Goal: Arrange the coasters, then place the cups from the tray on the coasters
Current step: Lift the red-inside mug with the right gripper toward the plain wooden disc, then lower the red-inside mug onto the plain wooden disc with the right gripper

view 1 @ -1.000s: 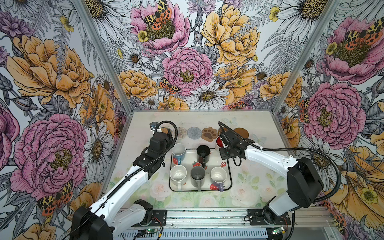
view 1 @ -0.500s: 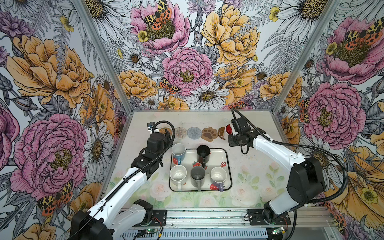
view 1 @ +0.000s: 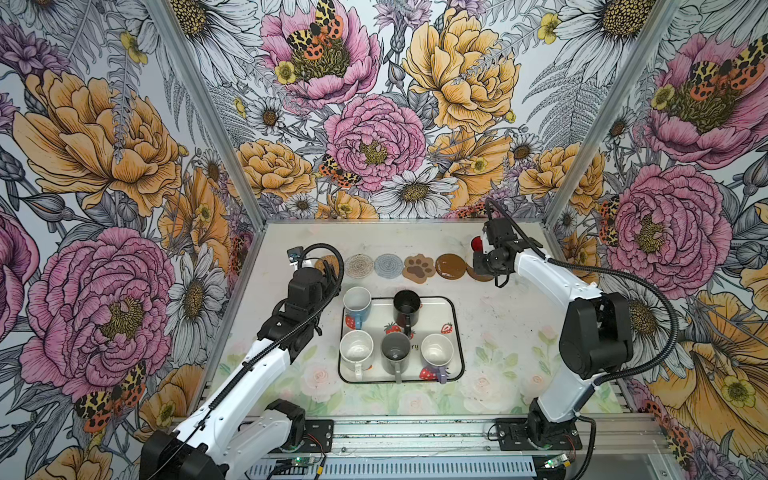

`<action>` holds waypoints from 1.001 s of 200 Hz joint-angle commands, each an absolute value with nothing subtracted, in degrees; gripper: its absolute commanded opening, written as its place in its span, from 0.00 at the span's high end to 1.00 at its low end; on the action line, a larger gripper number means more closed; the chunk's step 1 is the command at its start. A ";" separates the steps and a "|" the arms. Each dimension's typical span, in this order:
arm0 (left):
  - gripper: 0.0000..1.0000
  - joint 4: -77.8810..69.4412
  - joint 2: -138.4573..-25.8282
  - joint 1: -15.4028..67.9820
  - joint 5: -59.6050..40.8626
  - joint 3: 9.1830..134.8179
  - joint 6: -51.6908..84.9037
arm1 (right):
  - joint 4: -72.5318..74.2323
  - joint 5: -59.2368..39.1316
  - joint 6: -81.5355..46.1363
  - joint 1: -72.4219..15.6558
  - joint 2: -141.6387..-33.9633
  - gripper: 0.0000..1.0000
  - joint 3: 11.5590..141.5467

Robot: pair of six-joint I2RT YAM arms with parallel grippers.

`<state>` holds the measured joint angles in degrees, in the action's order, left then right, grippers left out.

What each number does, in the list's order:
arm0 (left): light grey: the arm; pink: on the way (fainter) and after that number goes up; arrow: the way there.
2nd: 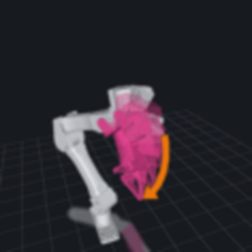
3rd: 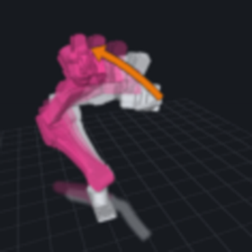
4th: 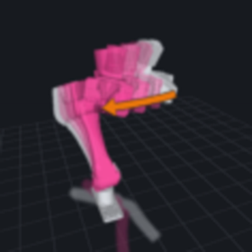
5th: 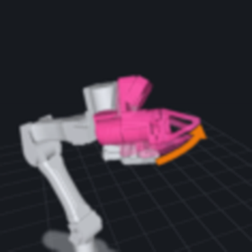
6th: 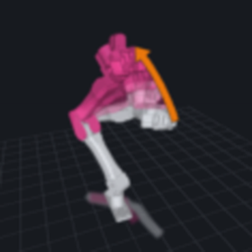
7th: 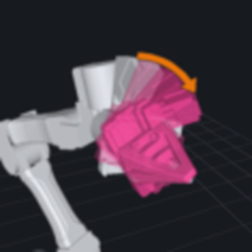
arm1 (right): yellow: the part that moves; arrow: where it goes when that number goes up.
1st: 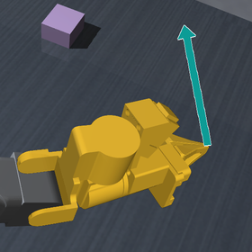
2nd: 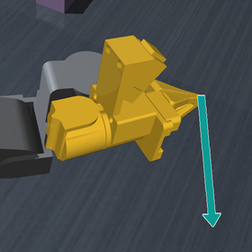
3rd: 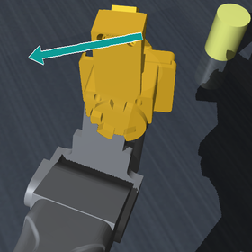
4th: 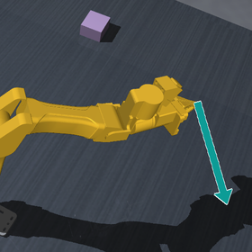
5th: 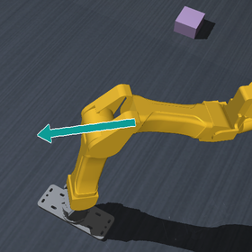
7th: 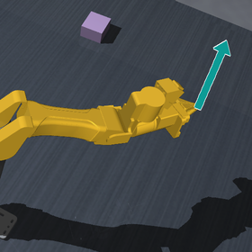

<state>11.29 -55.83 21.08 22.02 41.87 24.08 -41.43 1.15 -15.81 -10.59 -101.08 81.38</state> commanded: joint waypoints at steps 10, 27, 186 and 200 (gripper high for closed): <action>0.35 10.63 -54.95 20.31 20.65 41.18 24.87 | -38.92 -0.17 -14.89 -9.02 -103.26 1.00 87.00; 0.35 10.57 -55.15 20.32 20.61 41.13 24.87 | -39.32 -0.52 -14.73 -8.17 -104.93 1.00 88.59; 0.35 10.11 -57.66 20.04 19.33 42.10 25.31 | -41.12 -1.97 -13.39 -5.10 -111.29 1.00 91.70; 0.35 10.02 -57.57 19.99 19.60 41.92 25.31 | -41.13 -1.92 -13.37 -5.19 -111.50 1.00 91.72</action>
